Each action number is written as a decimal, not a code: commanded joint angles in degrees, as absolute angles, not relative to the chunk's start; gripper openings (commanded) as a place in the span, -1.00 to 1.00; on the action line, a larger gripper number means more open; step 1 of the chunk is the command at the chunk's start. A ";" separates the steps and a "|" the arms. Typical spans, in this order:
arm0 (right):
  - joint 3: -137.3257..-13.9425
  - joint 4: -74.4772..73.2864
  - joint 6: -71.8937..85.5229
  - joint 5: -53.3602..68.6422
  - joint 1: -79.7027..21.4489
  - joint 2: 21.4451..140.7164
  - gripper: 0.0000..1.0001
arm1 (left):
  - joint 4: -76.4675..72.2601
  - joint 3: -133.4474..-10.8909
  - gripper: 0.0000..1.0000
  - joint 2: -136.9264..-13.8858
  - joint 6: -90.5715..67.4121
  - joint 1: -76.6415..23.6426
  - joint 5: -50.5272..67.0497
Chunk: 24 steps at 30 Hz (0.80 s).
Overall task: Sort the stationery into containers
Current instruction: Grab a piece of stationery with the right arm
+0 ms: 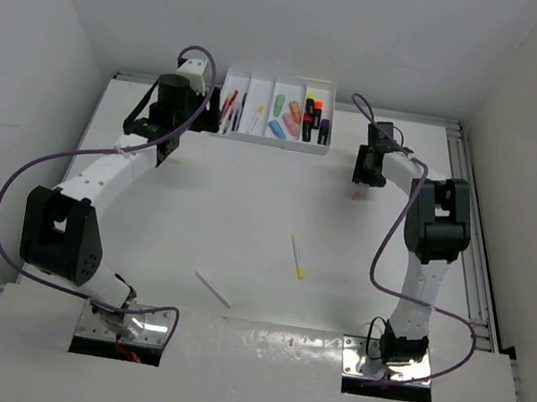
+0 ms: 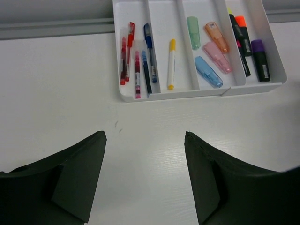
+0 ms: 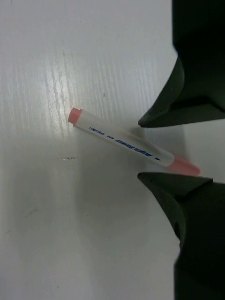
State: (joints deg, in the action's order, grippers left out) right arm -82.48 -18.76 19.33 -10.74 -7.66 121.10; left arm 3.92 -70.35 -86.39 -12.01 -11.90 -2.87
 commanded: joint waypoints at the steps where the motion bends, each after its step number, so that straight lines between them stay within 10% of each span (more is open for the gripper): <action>1: -84.81 -18.81 17.41 -13.18 -8.17 121.73 -0.21 | 4.57 -72.86 0.48 -86.31 -13.80 -11.08 -0.62; 14: -88.25 -31.38 12.66 -6.52 -6.07 126.13 -0.93 | 8.54 -72.61 0.46 -85.35 -19.68 -6.77 12.55; 24: -65.32 -23.12 1.41 14.24 -9.75 103.29 -1.00 | -6.69 -53.09 0.40 -76.73 -28.21 -7.02 38.32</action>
